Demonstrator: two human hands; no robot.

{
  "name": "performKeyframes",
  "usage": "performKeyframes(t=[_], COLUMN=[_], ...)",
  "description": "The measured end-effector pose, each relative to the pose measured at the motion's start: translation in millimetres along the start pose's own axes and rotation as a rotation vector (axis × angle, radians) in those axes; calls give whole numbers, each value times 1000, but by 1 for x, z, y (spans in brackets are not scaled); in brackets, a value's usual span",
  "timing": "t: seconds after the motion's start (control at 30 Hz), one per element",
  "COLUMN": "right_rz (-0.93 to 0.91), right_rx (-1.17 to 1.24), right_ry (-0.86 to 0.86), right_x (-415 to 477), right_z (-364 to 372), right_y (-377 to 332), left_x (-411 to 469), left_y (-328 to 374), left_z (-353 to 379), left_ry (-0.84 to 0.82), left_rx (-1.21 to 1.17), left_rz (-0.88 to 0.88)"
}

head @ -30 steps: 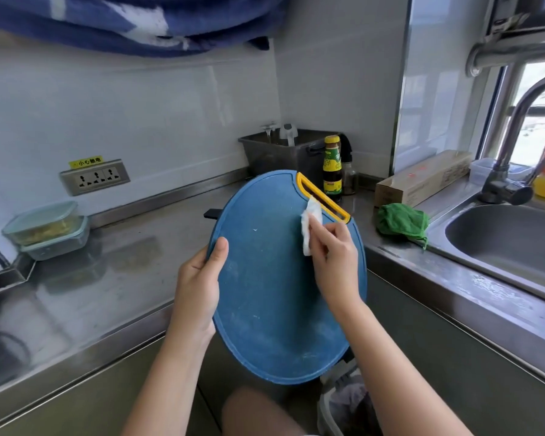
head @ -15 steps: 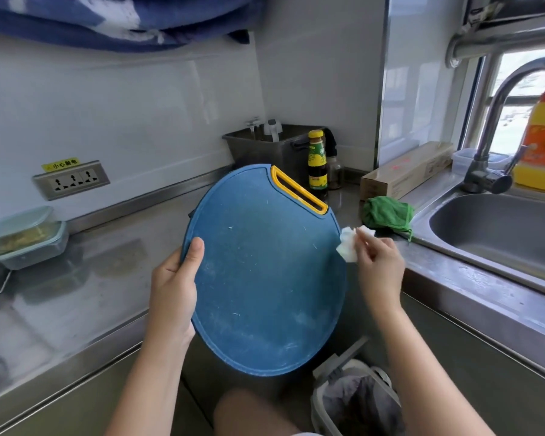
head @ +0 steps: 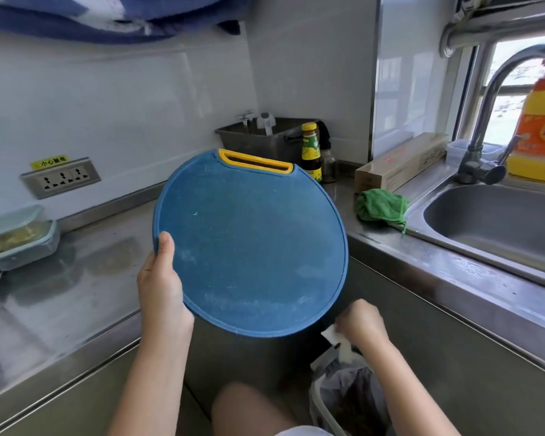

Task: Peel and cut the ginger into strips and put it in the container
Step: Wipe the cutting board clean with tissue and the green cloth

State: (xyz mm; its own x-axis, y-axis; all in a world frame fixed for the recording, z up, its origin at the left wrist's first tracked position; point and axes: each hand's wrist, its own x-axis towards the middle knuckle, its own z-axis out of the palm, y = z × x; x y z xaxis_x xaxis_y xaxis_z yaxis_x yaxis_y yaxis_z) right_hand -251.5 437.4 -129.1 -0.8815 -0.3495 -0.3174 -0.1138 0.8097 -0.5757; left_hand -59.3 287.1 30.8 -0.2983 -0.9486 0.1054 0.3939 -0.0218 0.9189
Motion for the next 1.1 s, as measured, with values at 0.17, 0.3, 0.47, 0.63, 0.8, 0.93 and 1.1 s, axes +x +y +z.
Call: performKeyframes(t=[0.17,0.3,0.47,0.63,0.8,0.93,1.1], right_rz=[-130,-616,-1071,-1122,-702,-178,92], right_rx=[211,580,720,680,485,174,-148], right_ry=[466,644,426,256,288,214,62], right_x=[-21,-58,-100,-119,-96,-39,-12], right_z=[-50,-77,-60,-30,-28,-32,-44], right_y=[-24,-77,-155,-196,-166,-89,-23], left_x=[0,-6,-14,-19,-18,-14,-11], left_y=[7,0,-7,-9,-9,-1,3], left_z=[-3,-4,4,8,0,-6,-5], left_ry=[-11,-18,-50,-112,-74,-77,-20], left_rx=[26,41,42,31,23,33,9], left_rz=[37,29,17,91,103,97,105])
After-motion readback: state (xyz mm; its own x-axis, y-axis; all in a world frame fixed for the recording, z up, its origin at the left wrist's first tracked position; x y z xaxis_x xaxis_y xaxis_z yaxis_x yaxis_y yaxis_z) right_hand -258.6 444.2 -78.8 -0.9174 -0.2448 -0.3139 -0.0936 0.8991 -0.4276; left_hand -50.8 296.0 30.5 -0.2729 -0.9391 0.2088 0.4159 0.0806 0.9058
